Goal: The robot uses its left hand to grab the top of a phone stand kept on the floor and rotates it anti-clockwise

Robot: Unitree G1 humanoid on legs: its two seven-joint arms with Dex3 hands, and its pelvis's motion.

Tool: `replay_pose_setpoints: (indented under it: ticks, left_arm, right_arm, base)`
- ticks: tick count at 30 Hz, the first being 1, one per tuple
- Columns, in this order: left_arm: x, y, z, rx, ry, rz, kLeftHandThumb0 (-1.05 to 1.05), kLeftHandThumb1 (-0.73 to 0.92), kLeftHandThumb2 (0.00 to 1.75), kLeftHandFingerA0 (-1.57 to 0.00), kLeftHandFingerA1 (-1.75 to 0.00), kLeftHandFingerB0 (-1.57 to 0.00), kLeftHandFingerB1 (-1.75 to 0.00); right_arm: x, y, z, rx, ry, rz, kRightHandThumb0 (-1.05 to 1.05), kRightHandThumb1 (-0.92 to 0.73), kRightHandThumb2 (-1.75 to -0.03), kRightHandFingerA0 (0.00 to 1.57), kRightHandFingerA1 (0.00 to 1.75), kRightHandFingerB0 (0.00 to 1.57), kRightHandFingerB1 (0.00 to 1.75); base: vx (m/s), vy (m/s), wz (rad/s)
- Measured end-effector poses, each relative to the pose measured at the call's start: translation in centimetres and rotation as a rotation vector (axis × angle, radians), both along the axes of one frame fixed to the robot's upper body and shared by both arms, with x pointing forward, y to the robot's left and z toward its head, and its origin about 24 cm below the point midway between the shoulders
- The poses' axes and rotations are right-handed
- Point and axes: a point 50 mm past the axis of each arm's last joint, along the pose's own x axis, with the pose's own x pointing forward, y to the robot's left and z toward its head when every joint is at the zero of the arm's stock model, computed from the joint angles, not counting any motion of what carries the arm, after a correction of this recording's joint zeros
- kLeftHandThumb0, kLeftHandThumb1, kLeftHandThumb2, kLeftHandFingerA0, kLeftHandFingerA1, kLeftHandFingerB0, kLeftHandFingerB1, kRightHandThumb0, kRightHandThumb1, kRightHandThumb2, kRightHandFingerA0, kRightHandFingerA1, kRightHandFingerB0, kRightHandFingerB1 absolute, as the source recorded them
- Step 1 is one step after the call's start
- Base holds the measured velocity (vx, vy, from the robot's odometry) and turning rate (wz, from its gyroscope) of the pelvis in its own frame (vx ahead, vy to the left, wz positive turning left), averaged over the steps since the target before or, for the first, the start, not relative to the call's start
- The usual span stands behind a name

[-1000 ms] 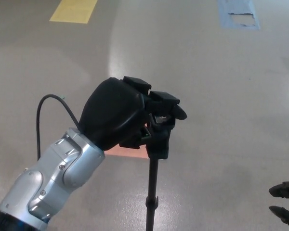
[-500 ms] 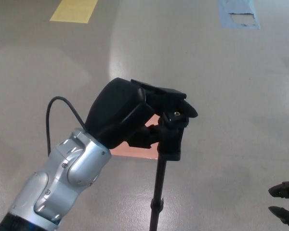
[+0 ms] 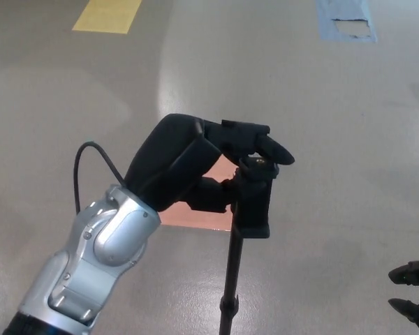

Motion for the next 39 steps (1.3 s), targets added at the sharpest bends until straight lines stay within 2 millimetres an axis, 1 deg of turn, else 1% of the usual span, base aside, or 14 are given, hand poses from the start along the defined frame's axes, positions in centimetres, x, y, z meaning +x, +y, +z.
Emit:
replay_pose_setpoints:
  ticks: [1,8,9,13,14,25,26,29,30,32,33,34,35,39]
  left_arm:
    - [0.0,0.0,0.0,-0.009,0.011,-0.003,-0.13,0.70,0.62,-1.04,-0.63,-0.82,-0.50]
    - [0.3,0.3,0.0,-0.086,0.100,-0.022,-0.16,0.70,0.62,-1.03,-0.65,-0.83,-0.49]
    - [0.4,0.3,0.0,-0.091,0.108,-0.023,-0.16,0.70,0.62,-1.04,-0.69,-0.83,-0.48]
    - [0.6,0.5,-0.1,-0.136,0.169,-0.028,-0.17,0.68,0.61,-1.07,-0.66,-0.86,-0.49]
    - [0.7,0.5,-0.1,-0.146,0.181,-0.029,-0.16,0.69,0.62,-1.08,-0.62,-0.86,-0.49]
    - [1.0,0.4,-0.2,-0.256,0.315,-0.039,-0.16,0.68,0.61,-1.05,-0.60,-0.86,-0.52]
    - [1.1,0.4,-0.2,-0.264,0.329,-0.037,-0.16,0.67,0.61,-1.04,-0.60,-0.84,-0.52]
    - [1.2,0.5,-0.2,-0.277,0.352,-0.030,-0.15,0.68,0.60,-1.02,-0.59,-0.84,-0.52]
    - [1.2,0.5,-0.2,-0.278,0.355,-0.029,-0.13,0.68,0.60,-1.01,-0.60,-0.84,-0.52]
    - [1.3,0.5,-0.3,-0.296,0.381,-0.025,-0.13,0.68,0.60,-1.01,-0.60,-0.84,-0.52]
    - [1.3,0.5,-0.3,-0.309,0.400,-0.023,-0.12,0.67,0.60,-1.01,-0.60,-0.84,-0.52]
    - [1.4,0.5,-0.3,-0.316,0.409,-0.022,-0.12,0.67,0.60,-1.01,-0.60,-0.84,-0.52]
    - [1.4,0.5,-0.3,-0.322,0.418,-0.021,-0.13,0.65,0.60,-1.01,-0.59,-0.85,-0.51]
    - [1.6,0.7,-0.4,-0.352,0.462,-0.011,-0.13,0.65,0.60,-1.01,-0.59,-0.86,-0.51]
  right_arm:
    - [0.1,0.0,0.0,0.000,-0.001,0.001,-0.47,-0.68,-0.80,0.27,0.45,0.08,0.34]
    - [0.6,0.2,0.6,-0.005,-0.017,0.009,-0.47,-0.68,-0.79,0.27,0.45,0.09,0.34]
    - [0.6,0.2,0.6,-0.005,-0.018,0.010,-0.40,-0.80,-0.65,0.33,0.40,0.12,0.26]
    - [0.9,0.3,0.9,-0.006,-0.025,0.014,-0.40,-0.80,-0.65,0.33,0.40,0.12,0.26]
    - [0.9,0.3,0.9,-0.007,-0.026,0.015,-0.47,-0.68,-0.81,0.26,0.46,0.06,0.33]
    - [1.0,0.3,1.0,-0.006,-0.026,0.018,-0.46,-0.69,-0.79,0.27,0.45,0.09,0.33]
    - [1.0,0.3,1.0,-0.006,-0.026,0.018,-0.39,-0.80,-0.65,0.31,0.39,0.12,0.26]
    - [1.0,0.3,1.0,-0.006,-0.026,0.018,-0.40,-0.80,-0.65,0.31,0.39,0.12,0.26]
    - [1.0,0.3,1.0,-0.006,-0.026,0.018,-0.47,-0.68,-0.80,0.28,0.45,0.08,0.34]
    - [1.0,0.3,0.9,-0.005,-0.026,0.018,-0.47,-0.68,-0.80,0.28,0.45,0.08,0.34]
    - [1.0,0.3,0.9,-0.006,-0.026,0.019,-0.40,-0.80,-0.63,0.34,0.38,0.12,0.27]
    - [1.0,0.3,0.9,-0.006,-0.026,0.019,-0.40,-0.80,-0.63,0.34,0.38,0.12,0.27]
    - [1.0,0.3,0.9,-0.006,-0.026,0.019,-0.47,-0.68,-0.80,0.28,0.46,0.08,0.34]
    - [1.0,0.4,0.9,-0.006,-0.026,0.019,-0.47,-0.68,-0.80,0.29,0.47,0.08,0.34]
  base:
    - [0.00,0.000,0.00]
    - [0.00,0.000,0.00]
    - [0.00,0.000,0.00]
    - [0.00,0.000,0.00]
    - [0.00,0.000,0.00]
    - [0.00,0.000,0.00]
    - [0.00,0.000,0.00]
    - [0.00,0.000,0.00]
    - [0.00,0.000,0.00]
    - [0.00,0.000,0.00]
    - [0.00,0.000,0.00]
    - [0.00,0.000,0.00]
    - [0.00,0.000,0.00]
    - [0.00,0.000,0.00]
